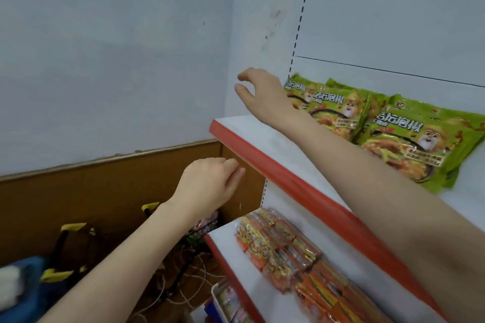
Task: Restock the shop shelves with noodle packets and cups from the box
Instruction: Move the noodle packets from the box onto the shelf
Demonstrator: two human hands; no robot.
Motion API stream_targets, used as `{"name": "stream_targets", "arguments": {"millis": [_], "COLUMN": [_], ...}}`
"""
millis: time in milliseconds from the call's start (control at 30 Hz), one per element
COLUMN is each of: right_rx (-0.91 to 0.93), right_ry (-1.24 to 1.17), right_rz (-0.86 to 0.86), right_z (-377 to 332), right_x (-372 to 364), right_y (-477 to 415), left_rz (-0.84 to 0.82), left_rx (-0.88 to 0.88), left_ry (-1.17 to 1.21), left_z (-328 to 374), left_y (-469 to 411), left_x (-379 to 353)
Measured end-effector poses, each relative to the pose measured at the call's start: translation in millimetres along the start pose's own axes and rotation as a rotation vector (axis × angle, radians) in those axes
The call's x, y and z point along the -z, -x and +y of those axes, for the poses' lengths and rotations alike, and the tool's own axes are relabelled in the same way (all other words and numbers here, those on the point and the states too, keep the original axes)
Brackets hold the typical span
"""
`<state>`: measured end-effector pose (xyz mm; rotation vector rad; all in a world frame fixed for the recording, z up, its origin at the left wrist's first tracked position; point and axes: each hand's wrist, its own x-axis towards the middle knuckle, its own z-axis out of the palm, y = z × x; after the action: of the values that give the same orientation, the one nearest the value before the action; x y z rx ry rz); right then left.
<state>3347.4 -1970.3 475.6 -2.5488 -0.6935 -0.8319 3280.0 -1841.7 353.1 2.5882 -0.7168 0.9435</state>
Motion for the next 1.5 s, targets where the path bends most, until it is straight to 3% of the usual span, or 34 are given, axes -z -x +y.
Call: {"name": "stream_targets", "arguments": {"millis": [233, 433, 1000, 1233, 1500], "right_rx": [0.044, -0.068, -0.367, -0.495, -0.708], "right_ry": [-0.15, -0.164, 0.001, -0.036, -0.032], "right_rz": [-0.253, -0.505, -1.134, -1.258, -1.272], "right_z": [-109, -139, -63, -25, 48], "right_x": [-121, -220, -450, -532, -601], "right_y": [34, 119, 432, 561, 653], "left_rz": [-0.126, -0.284, -0.917, -1.112, -1.23], "left_rx": [0.218, 0.365, 0.761, 0.789, 0.728], "left_ry": [-0.132, -0.117, 0.003, 0.092, 0.249], "left_z": [-80, -114, -119, -114, -73], "left_y": [132, 241, 489, 582, 637], "left_x": [28, 21, -169, -292, -437]}}
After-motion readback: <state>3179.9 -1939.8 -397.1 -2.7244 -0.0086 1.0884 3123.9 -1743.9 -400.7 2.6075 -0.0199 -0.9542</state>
